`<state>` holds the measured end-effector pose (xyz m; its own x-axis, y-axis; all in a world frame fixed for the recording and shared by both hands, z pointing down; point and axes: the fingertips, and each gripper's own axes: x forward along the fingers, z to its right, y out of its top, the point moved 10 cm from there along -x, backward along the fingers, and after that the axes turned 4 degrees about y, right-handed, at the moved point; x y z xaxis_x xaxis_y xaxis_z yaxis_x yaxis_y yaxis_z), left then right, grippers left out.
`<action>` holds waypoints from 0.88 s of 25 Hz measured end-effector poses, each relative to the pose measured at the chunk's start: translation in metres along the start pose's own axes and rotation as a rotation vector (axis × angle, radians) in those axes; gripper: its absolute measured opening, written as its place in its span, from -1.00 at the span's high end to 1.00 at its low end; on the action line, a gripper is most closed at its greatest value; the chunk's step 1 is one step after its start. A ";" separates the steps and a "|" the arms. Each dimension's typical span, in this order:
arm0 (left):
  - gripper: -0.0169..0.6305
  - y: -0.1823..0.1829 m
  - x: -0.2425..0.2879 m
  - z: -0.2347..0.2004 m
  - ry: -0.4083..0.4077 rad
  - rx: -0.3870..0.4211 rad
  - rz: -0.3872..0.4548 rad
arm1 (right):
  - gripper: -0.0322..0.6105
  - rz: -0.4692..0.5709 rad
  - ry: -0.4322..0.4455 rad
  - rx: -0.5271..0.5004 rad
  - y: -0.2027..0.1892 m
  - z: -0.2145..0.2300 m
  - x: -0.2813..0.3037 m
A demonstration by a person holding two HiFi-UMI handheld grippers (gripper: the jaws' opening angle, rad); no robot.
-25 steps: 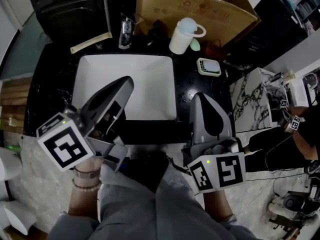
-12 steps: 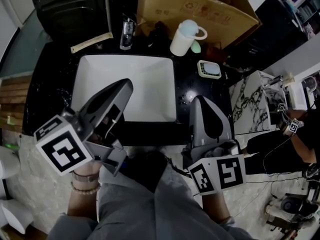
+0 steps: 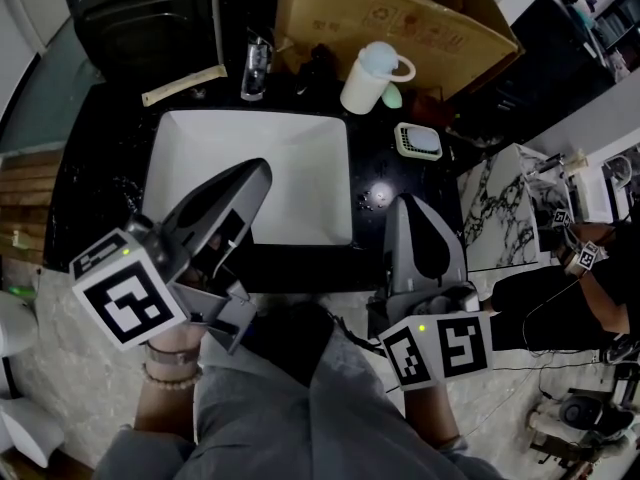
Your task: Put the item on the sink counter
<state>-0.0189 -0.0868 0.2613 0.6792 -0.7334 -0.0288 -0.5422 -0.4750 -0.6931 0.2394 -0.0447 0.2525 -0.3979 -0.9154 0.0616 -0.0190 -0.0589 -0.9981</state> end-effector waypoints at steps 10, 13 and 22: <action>0.93 -0.004 0.001 0.001 -0.001 0.005 -0.005 | 0.91 -0.005 -0.006 -0.015 0.000 0.000 -0.004; 0.93 -0.004 0.001 0.002 -0.002 0.009 -0.007 | 0.91 -0.005 -0.008 -0.015 0.000 0.000 -0.005; 0.93 -0.005 0.002 0.003 -0.003 0.015 -0.014 | 0.91 -0.013 -0.013 -0.010 -0.002 0.001 -0.008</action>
<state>-0.0132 -0.0841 0.2624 0.6881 -0.7253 -0.0209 -0.5250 -0.4778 -0.7043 0.2433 -0.0381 0.2544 -0.3858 -0.9195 0.0749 -0.0332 -0.0673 -0.9972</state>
